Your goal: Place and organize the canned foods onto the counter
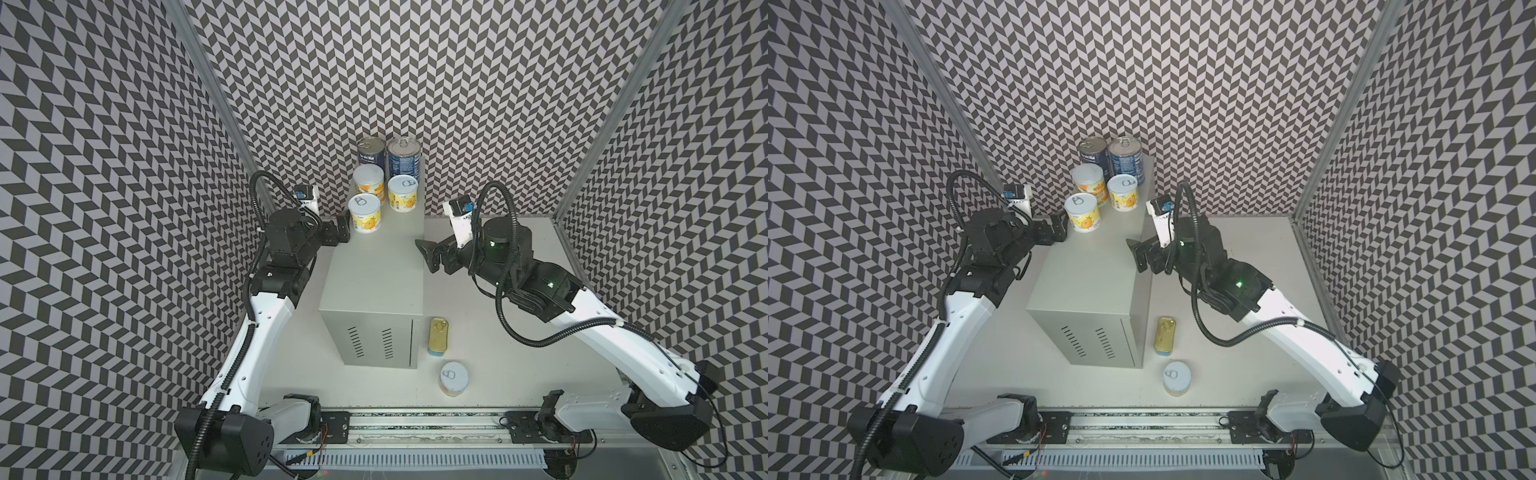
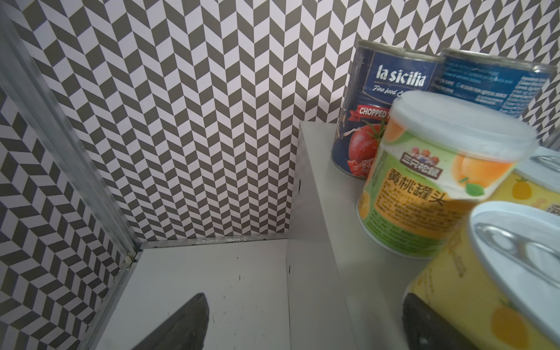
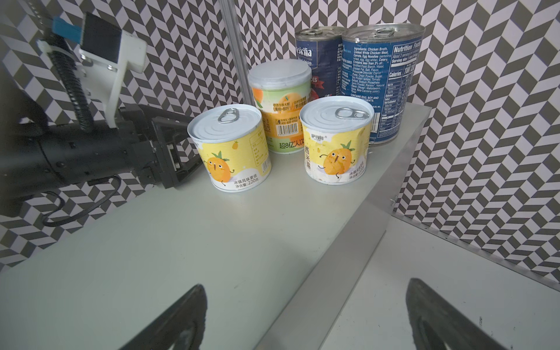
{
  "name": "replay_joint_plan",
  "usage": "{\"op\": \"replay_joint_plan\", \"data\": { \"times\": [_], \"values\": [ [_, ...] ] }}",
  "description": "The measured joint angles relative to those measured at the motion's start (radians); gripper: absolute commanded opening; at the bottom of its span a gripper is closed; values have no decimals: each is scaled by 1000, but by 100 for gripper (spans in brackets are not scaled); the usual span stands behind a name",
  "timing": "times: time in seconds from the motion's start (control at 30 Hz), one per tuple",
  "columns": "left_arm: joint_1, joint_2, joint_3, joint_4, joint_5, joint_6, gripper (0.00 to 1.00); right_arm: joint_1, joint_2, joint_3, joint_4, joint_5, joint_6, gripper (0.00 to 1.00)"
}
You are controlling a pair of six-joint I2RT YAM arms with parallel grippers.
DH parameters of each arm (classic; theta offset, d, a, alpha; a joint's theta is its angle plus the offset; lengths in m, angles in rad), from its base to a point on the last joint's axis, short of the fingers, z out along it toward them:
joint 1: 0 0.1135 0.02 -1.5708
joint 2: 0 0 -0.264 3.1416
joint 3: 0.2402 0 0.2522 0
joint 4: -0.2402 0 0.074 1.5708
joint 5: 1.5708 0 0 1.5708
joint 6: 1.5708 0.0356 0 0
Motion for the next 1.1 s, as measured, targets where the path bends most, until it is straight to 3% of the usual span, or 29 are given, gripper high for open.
{"op": "replay_joint_plan", "data": {
  "times": [1.1],
  "values": [
    [5, 11, 0, 17, 53, -3, 100, 0, -1, -26, 0, 0, 0, 99]
  ]
}}
